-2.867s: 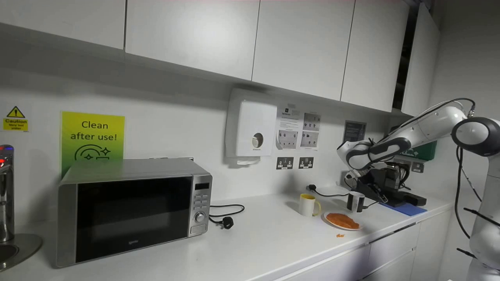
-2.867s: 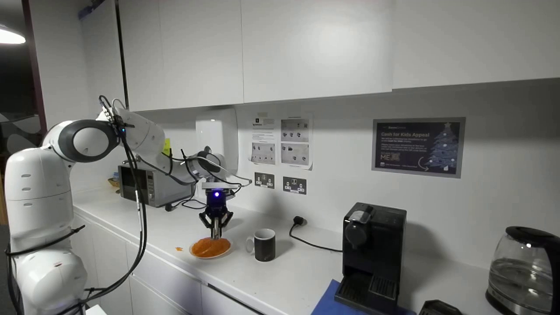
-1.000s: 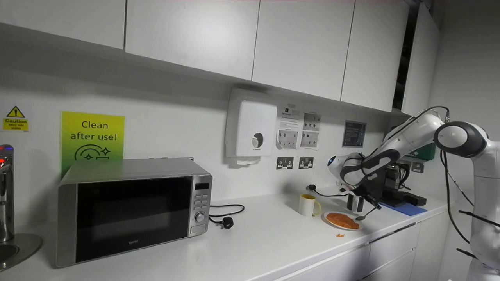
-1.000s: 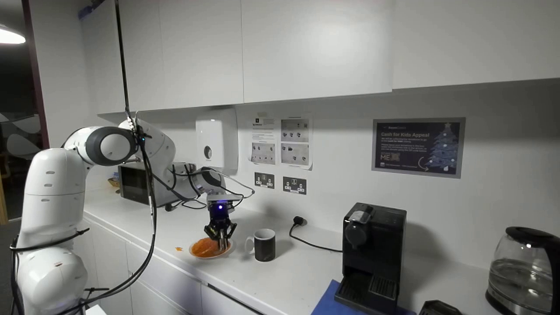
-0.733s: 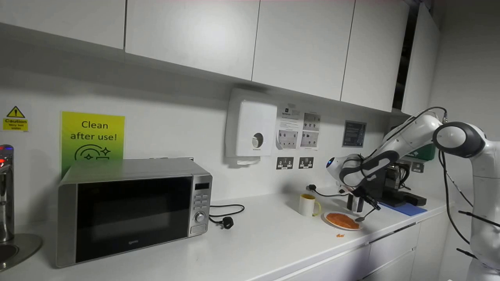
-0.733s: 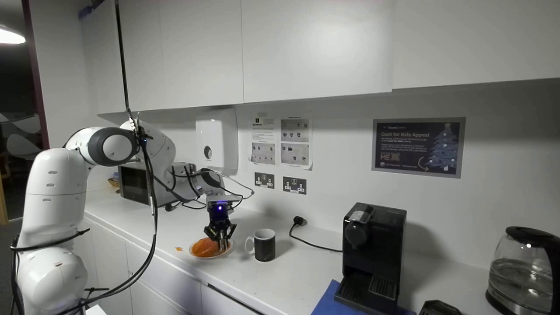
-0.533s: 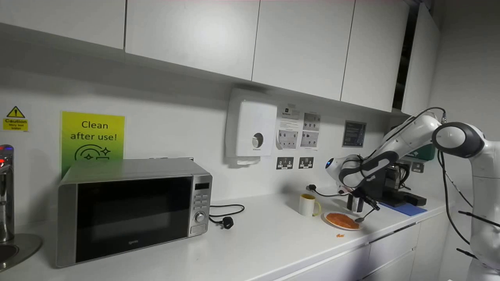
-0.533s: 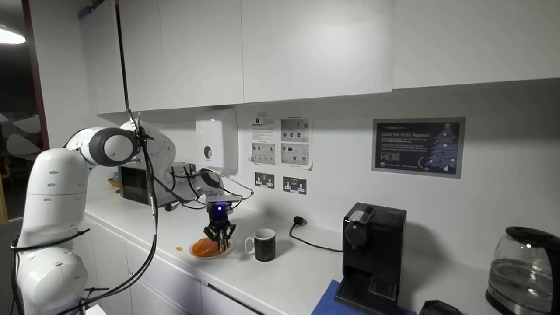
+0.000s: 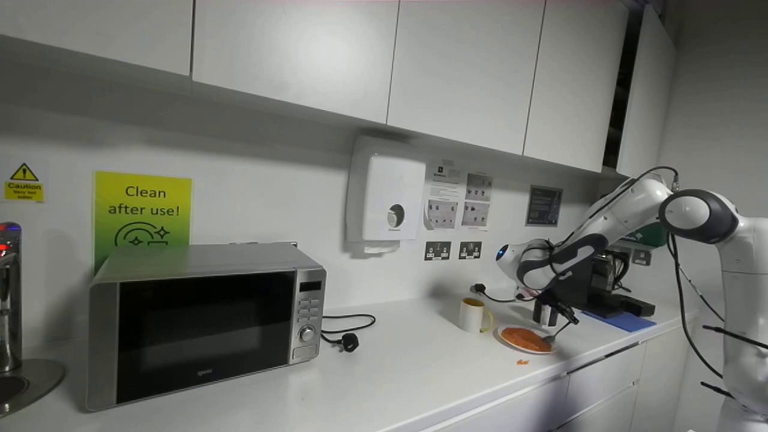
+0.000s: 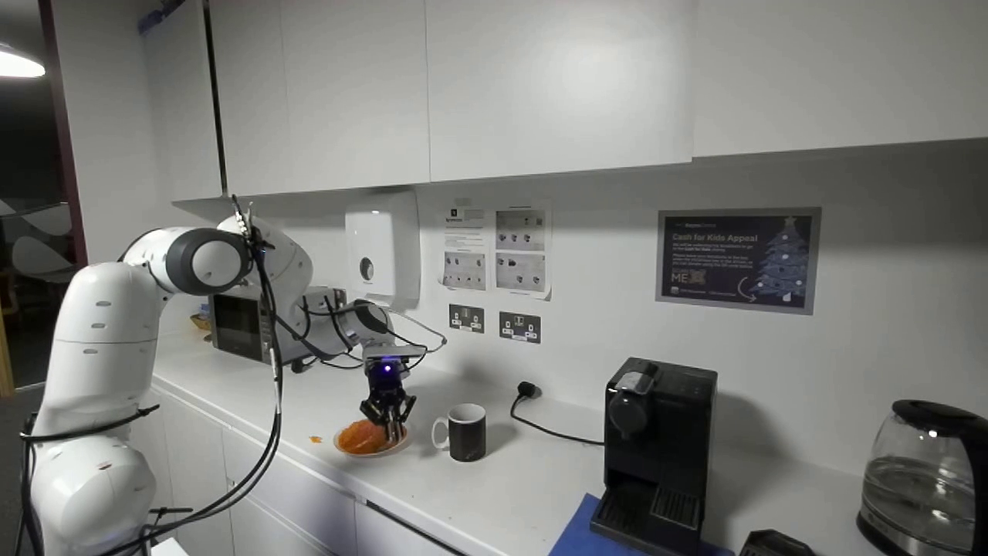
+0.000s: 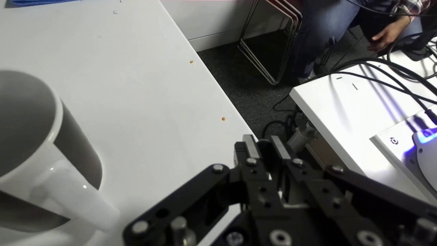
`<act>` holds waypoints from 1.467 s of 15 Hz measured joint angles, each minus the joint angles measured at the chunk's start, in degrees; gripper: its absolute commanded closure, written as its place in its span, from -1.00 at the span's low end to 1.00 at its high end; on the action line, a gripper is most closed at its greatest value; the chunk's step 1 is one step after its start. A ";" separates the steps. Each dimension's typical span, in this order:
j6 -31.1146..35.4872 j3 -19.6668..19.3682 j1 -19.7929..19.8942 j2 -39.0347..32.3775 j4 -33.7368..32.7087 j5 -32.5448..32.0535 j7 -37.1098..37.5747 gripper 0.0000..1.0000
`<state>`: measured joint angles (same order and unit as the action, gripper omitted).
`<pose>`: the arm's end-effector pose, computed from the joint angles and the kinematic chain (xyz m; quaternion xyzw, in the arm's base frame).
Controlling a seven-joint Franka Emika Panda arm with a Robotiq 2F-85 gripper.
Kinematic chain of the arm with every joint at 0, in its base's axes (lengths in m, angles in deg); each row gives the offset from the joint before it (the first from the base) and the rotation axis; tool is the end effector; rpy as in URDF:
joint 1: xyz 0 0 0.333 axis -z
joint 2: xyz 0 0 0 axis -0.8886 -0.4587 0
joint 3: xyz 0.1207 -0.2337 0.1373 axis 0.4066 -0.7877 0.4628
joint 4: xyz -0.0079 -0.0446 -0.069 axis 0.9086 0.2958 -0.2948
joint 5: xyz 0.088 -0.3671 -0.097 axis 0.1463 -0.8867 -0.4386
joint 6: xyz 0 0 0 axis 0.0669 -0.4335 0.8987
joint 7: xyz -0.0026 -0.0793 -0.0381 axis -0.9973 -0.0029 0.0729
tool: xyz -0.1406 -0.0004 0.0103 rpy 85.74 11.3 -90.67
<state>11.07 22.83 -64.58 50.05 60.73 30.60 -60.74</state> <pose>0.4991 -0.0439 0.2861 0.7487 0.4949 -0.3995 0.1868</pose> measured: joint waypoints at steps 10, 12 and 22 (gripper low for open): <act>0.00 1.08 -0.49 -2.04 -2.89 0.00 0.02 0.93; 0.00 1.45 -0.49 -2.05 -2.95 0.01 0.02 0.93; 0.18 2.68 -0.54 -2.06 -2.94 0.07 0.02 0.93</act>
<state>11.25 25.50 -65.11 47.99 57.78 30.68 -60.72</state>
